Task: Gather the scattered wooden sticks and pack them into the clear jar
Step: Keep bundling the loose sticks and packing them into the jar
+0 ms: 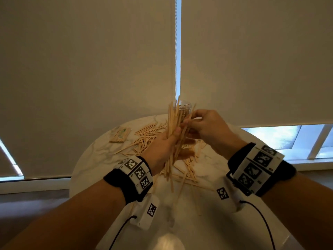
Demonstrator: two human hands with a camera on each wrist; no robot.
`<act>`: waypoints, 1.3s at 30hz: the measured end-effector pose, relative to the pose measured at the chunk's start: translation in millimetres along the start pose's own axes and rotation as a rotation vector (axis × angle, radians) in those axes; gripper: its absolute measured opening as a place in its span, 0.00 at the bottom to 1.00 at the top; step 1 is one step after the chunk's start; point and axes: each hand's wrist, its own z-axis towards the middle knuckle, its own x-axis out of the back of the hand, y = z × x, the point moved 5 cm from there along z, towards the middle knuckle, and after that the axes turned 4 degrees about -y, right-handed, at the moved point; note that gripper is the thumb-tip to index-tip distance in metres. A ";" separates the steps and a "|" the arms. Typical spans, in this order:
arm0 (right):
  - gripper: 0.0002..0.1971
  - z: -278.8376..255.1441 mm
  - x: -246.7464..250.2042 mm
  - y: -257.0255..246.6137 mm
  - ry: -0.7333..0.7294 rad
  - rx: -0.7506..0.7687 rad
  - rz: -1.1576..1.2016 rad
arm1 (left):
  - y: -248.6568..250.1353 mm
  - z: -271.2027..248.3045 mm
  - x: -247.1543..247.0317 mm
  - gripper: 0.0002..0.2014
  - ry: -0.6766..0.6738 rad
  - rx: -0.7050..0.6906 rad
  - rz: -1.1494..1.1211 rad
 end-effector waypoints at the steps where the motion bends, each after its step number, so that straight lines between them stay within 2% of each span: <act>1: 0.05 1.0 -3.6 1.0 0.005 0.016 -0.011 | -0.8 -1.2 -5.0 0.19 -0.005 -0.005 0.006; 5: 0.09 6.2 -6.7 -2.6 -0.041 0.037 -0.058 | -8.2 -1.7 -8.7 0.17 0.019 0.006 -0.027; 9: 0.26 14.8 6.1 -14.8 0.056 0.068 -0.146 | -9.2 -7.3 -12.4 0.14 -0.106 0.042 0.079; 11: 0.23 14.5 9.0 -26.2 0.098 0.123 -0.239 | -8.6 -8.2 -16.8 0.14 -0.149 0.053 0.144; 13: 0.18 16.4 2.8 -27.8 -0.006 0.117 -0.393 | -7.5 -6.8 -20.1 0.15 -0.166 0.058 0.190; 15: 0.19 15.4 -7.2 -24.3 -0.146 0.066 -0.508 | -5.5 -3.5 -19.2 0.16 -0.156 0.060 0.220; 16: 0.20 15.6 -7.7 -24.2 -0.143 0.072 -0.554 | -4.4 -1.3 -17.5 0.16 -0.146 0.054 0.236; 18: 0.20 16.3 -2.0 -30.8 -0.050 0.135 -0.609 | -0.8 1.8 -14.9 0.16 -0.125 0.032 0.257; 19: 0.19 15.8 -2.4 -32.6 -0.054 0.148 -0.632 | 0.9 3.1 -15.6 0.15 -0.125 0.019 0.262; 22: 0.18 12.9 -17.6 -24.5 -0.233 0.080 -0.670 | 2.2 4.3 -21.6 0.11 -0.165 0.021 0.240; 23: 0.18 12.4 -18.4 -23.1 -0.232 0.074 -0.641 | 1.0 4.8 -21.3 0.10 -0.171 0.030 0.221; 26: 0.23 7.6 -7.3 -25.1 -0.113 0.075 -0.468 | 1.9 6.6 -2.8 0.12 -0.042 0.000 0.171; 28: 0.23 2.5 -3.2 -14.2 -0.108 0.028 -0.422 | 5.7 8.1 15.8 0.11 0.094 -0.046 0.084; 29: 0.23 -1.7 -6.6 -3.4 -0.168 -0.022 -0.433 | 8.9 8.6 23.0 0.10 0.156 -0.073 0.035; 32: 0.40 -18.8 -30.7 32.6 -0.480 -0.248 -0.407 | 14.6 11.4 33.7 0.12 0.313 -0.130 -0.081; 33: 0.37 -27.1 -42.6 39.3 -0.575 -0.311 -0.316 | 15.0 12.7 31.9 0.11 0.326 -0.147 -0.121; 35: 0.24 -40.1 -64.3 42.1 -0.669 -0.324 -0.082 | 15.8 13.1 23.3 0.10 0.321 -0.173 -0.171; 37: 0.15 -41.8 -74.4 40.5 -0.606 -0.250 0.034 | 18.0 11.4 18.5 0.09 0.323 -0.180 -0.145; 39: 0.10 -37.6 -72.4 39.6 -0.467 -0.208 0.031 | 19.7 9.4 18.6 0.11 0.328 -0.161 -0.093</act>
